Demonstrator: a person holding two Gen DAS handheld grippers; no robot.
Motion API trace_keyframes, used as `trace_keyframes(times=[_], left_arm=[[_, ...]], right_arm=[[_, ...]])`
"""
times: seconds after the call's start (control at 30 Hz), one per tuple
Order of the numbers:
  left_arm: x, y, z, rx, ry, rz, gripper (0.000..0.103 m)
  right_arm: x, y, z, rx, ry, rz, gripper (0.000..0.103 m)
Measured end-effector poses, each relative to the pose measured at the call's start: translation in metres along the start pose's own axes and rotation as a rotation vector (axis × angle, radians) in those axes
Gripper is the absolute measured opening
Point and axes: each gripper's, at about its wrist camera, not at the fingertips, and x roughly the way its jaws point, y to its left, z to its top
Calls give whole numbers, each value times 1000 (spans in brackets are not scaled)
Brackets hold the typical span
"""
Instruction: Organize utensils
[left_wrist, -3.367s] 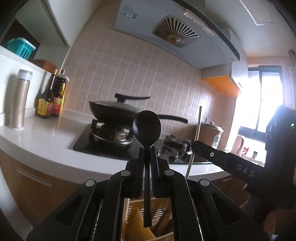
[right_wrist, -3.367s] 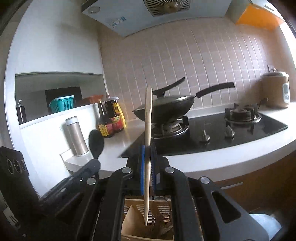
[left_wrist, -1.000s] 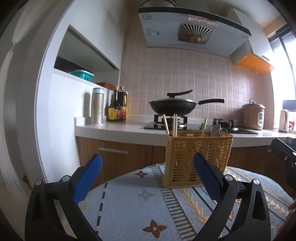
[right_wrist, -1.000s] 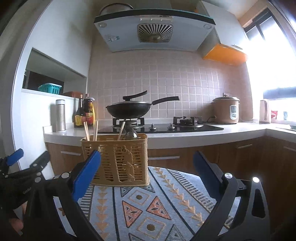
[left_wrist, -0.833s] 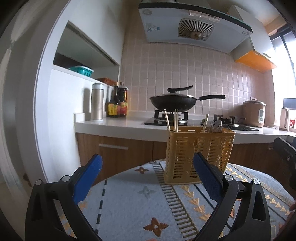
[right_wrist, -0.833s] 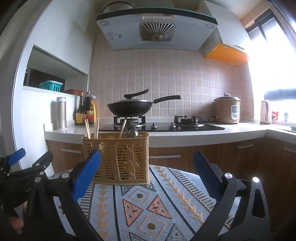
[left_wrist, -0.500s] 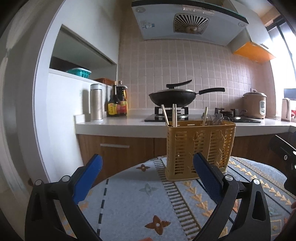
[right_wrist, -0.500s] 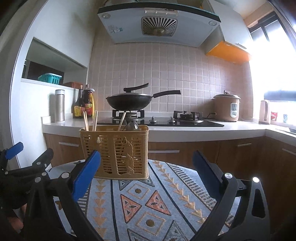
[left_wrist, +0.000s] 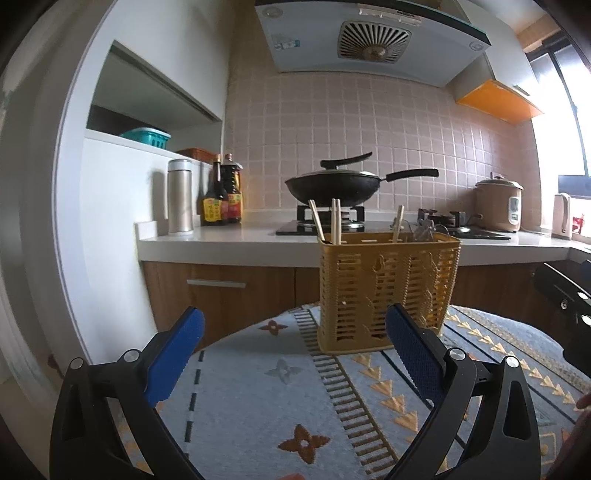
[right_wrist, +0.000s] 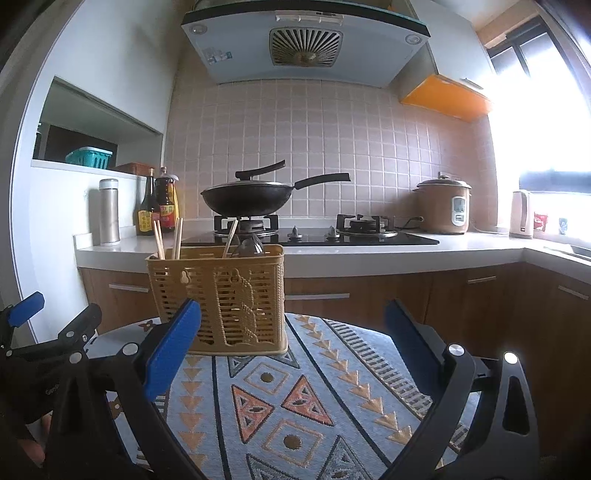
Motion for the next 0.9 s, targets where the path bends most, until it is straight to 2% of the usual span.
trace_keyframes(times=[0.9], left_arm=[[2, -9, -5, 21, 24, -39, 95]], right_arm=[[7, -1, -3, 9, 37, -12, 95]])
